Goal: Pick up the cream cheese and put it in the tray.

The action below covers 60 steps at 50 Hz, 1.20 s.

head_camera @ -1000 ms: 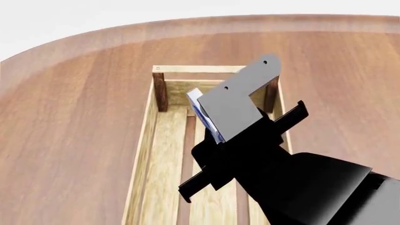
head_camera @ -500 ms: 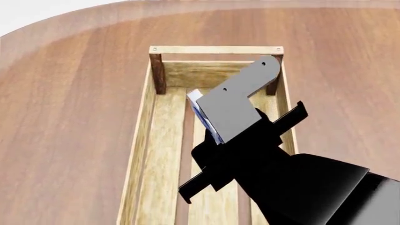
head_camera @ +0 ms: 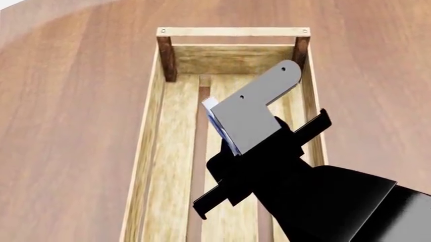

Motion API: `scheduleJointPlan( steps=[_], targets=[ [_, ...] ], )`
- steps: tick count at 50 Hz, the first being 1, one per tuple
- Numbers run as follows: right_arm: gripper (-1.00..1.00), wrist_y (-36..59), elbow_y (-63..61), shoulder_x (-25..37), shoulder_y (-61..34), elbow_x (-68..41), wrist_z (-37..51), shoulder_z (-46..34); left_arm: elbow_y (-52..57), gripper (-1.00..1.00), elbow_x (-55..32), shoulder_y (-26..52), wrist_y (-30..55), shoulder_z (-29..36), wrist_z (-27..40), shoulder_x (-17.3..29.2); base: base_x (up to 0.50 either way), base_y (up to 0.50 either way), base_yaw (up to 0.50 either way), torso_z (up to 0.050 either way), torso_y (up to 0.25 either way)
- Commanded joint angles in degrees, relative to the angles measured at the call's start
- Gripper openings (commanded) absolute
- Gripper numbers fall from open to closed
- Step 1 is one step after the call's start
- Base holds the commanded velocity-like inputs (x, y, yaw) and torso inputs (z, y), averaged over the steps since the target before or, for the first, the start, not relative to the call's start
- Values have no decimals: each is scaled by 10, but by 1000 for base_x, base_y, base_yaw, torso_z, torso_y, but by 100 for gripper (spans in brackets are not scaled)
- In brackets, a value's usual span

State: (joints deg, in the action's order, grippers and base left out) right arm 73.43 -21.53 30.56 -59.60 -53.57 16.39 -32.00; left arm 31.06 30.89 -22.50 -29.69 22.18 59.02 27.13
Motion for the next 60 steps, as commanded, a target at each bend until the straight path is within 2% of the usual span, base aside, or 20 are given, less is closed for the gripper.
scheduleJointPlan(
  steps=[1,60],
  targets=[
    [-100,-5,0,-1,-3,8,0,-1,3,100,-1,0,5,0,0,-1,0,0,0,0,-88],
    [-100,-14,10,-1,-11,0,4,-14,-3,100,-2,6,7,6,7,4,0,0,0,0,-90]
  ],
)
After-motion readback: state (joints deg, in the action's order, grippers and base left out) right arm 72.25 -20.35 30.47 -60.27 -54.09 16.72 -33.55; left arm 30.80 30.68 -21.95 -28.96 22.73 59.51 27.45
